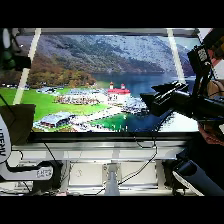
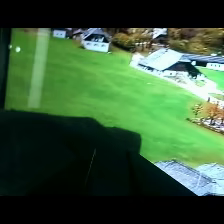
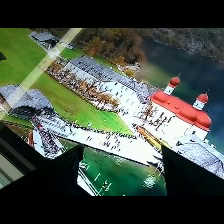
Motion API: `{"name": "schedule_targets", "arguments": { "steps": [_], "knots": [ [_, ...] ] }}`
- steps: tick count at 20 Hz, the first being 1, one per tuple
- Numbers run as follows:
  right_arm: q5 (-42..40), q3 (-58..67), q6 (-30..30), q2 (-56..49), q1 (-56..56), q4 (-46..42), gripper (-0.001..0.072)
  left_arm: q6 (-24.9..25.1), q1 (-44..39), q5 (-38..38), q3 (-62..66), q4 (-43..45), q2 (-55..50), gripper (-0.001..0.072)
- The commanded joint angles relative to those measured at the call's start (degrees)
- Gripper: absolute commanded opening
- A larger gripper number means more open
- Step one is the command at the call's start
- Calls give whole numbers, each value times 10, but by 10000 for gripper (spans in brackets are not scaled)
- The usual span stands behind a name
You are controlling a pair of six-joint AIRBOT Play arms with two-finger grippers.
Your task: Fold the clothes and pants, and hang the long-sleeved shirts on hangers.
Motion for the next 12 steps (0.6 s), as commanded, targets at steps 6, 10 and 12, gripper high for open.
{"name": "schedule_targets", "arguments": {
  "steps": [6, 10, 12],
  "knots": [
    [-35, 0, 0, 0, 0, -4, 549, 15, 256, -18, -29, -39, 6, 237],
    [-45, 0, 0, 0, 0, -4, 549, 52, 341, 21, -114, -70, 19, 237],
    [-45, 0, 0, 0, 0, -3, 549, 79, 367, 104, -183, -70, 55, 237]
  ]
}}
